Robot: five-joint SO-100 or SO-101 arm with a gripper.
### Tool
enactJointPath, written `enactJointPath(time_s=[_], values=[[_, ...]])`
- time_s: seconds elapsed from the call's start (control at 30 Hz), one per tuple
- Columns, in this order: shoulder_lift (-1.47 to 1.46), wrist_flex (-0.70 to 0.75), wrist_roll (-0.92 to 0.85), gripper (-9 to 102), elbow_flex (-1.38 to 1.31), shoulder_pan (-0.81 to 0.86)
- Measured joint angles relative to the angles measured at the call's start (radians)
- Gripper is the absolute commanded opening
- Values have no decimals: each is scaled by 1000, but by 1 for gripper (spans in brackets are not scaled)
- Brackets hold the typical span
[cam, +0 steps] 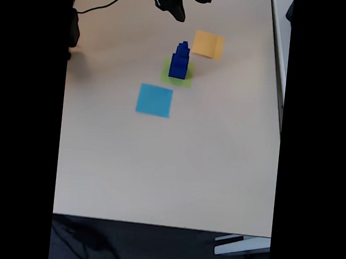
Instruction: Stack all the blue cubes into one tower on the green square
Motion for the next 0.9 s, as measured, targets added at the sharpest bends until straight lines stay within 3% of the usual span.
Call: enactJointPath(time_s=[0.9], values=[[0,0,15,0,34,0]])
